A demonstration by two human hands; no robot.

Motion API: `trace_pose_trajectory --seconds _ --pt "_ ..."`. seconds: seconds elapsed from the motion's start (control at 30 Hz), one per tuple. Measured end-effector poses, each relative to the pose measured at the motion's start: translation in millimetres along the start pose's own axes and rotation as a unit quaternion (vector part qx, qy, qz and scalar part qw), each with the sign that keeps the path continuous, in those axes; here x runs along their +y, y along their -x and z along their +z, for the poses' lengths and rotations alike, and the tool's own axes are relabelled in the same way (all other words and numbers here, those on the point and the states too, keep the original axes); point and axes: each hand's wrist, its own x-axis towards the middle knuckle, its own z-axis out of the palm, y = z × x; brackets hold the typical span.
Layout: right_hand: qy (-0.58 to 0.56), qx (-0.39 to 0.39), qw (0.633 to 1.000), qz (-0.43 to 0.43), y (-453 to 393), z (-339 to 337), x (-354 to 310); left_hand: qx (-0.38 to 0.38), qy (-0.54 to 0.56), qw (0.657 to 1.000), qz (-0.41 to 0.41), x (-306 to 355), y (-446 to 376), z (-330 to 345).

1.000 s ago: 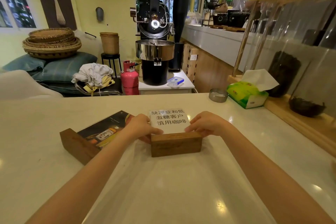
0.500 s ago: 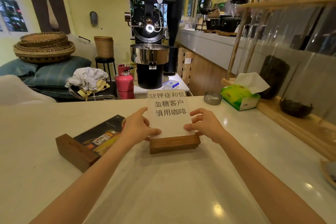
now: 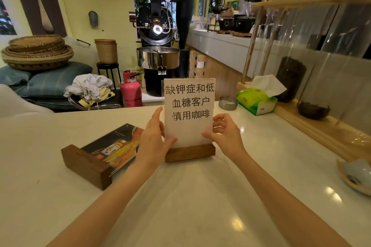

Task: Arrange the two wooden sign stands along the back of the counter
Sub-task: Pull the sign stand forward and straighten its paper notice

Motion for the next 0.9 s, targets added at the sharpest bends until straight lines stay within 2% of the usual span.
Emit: trace_pose_trajectory --seconds 0.2,0.67,0.77,0.83,0.9 --pt "0.01 0.004 1.0 -0.006 9.7 -1.2 2.3 0.006 -0.001 0.999 0.033 0.1 11.7 1.2" --pt "0.017 0.033 0.999 0.006 26.5 3.5 2.3 0.007 0.011 0.999 0.032 1.3 19.7 2.1" --pt "0.026 0.086 0.996 -0.006 31.8 6.9 -0.5 -0.001 0.003 0.999 0.032 1.3 18.6 0.3" --pt "0.032 0.148 0.987 -0.054 37.4 9.6 -5.8 -0.019 -0.005 0.999 0.035 -0.5 14.7 -4.6" --pt "0.037 0.179 0.978 -0.097 41.9 13.1 -16.8 -0.043 0.003 0.999 0.025 -1.9 8.1 -14.2"
